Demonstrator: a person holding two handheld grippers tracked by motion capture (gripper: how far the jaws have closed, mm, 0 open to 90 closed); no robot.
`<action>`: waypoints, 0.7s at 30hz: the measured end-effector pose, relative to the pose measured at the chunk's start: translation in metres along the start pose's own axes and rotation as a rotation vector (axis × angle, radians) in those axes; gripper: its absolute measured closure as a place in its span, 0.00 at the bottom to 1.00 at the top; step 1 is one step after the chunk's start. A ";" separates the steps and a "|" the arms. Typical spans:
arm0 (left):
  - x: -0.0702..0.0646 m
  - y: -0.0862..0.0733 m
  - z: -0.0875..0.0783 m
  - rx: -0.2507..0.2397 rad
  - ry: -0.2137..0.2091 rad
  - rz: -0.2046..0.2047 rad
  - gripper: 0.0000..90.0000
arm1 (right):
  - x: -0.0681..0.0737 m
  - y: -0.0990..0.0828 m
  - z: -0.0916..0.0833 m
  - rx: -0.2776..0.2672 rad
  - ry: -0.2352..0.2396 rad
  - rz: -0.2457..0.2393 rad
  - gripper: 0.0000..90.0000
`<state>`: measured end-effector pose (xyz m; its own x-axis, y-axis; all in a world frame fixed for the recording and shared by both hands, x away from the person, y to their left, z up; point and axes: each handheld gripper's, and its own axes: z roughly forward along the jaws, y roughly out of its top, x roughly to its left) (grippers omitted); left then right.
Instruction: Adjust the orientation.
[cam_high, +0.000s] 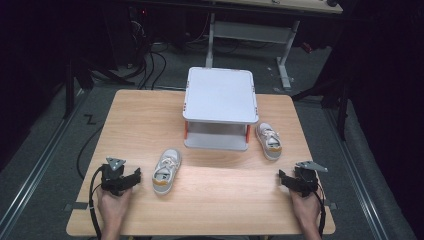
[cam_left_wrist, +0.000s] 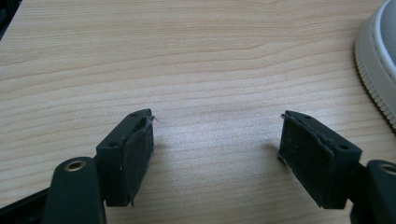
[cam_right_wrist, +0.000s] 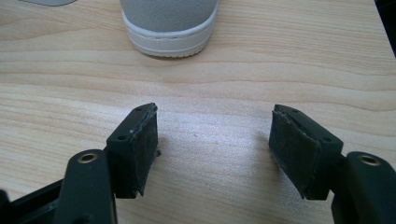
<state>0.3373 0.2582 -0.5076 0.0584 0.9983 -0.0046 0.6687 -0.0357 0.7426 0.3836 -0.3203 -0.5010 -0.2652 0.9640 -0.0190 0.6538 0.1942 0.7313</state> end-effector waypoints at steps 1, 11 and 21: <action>0.000 0.000 0.000 0.000 0.000 -0.001 0.29 | 0.000 0.000 0.000 0.000 0.000 -0.001 0.36; 0.001 0.000 0.000 -0.001 -0.019 -0.003 0.29 | 0.000 0.000 0.000 0.000 0.004 -0.004 0.36; 0.000 0.001 -0.003 -0.004 -0.071 -0.021 0.38 | 0.000 0.000 0.000 0.001 0.007 -0.007 0.36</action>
<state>0.3354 0.2579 -0.5048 0.0969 0.9930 -0.0671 0.6673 -0.0149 0.7446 0.3836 -0.3198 -0.5009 -0.2745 0.9614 -0.0193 0.6529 0.2011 0.7302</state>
